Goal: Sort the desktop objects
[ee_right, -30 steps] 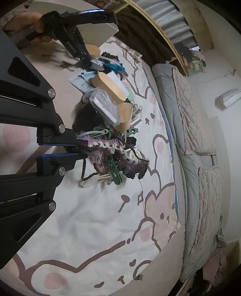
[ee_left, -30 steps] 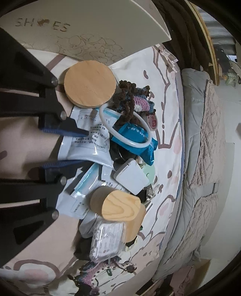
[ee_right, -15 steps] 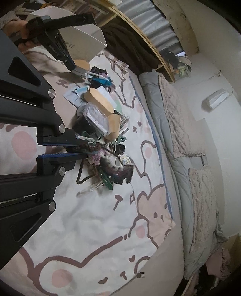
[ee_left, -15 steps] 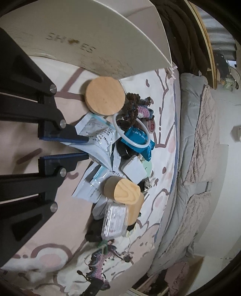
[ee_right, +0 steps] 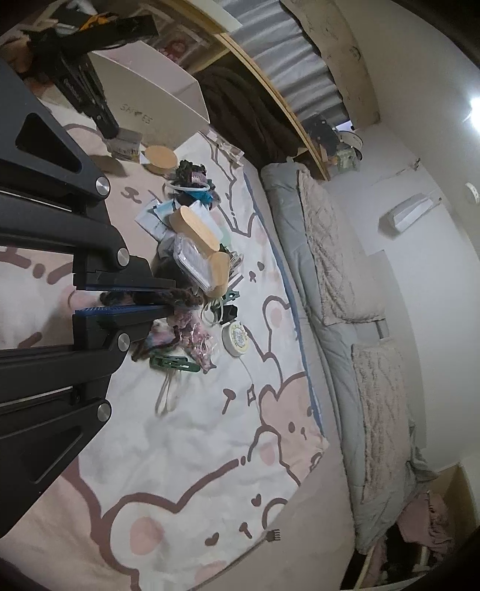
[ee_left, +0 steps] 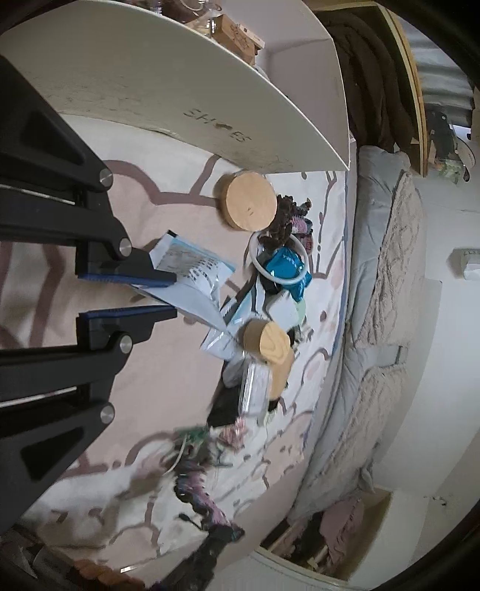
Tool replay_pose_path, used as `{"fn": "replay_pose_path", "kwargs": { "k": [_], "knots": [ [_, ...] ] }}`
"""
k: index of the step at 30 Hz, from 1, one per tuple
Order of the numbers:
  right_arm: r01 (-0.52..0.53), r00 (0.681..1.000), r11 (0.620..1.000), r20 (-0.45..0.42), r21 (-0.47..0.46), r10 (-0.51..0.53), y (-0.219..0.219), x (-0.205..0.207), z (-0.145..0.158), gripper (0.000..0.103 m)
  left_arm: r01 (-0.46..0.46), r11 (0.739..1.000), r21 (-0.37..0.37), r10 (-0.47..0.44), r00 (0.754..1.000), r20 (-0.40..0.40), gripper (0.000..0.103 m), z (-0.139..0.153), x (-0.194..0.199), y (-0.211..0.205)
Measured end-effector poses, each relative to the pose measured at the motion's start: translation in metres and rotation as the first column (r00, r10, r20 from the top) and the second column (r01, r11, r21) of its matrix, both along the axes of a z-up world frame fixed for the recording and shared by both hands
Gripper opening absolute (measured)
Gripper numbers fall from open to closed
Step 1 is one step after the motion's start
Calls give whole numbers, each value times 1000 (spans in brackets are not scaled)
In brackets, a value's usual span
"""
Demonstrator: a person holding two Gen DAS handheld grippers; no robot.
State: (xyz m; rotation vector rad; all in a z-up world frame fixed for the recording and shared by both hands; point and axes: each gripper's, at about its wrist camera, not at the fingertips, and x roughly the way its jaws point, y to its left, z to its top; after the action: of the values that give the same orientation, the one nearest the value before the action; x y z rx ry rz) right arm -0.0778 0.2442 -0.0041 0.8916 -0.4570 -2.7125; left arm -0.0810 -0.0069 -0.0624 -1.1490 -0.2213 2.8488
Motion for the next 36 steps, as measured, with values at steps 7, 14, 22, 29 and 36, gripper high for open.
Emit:
{"fn": "replay_pose_path", "kwargs": {
  "k": [7,14,22,29,36],
  "knots": [
    [-77,995,994,-62,-76,73,-3,19,12,7,93,994,51,-91,995,-46,11,8,31,4],
    [-206,970,964,-162,-166,179,-13,34,34,7,157,985,65,-152,986,-73,11,11,36,13],
    [-233,970,956,-120,-178,214,-19,32,28,7,131,989,67,-130,991,-15,55,-4,27,9],
    [-130,991,987,26,-91,133,-7,17,1,7,136,990,32,-136,991,8,77,-10,20,7],
    [-113,977,988,170,-104,129,-9,2,-28,7,125,991,-35,-125,992,21,79,-5,-13,-3]
  ]
}}
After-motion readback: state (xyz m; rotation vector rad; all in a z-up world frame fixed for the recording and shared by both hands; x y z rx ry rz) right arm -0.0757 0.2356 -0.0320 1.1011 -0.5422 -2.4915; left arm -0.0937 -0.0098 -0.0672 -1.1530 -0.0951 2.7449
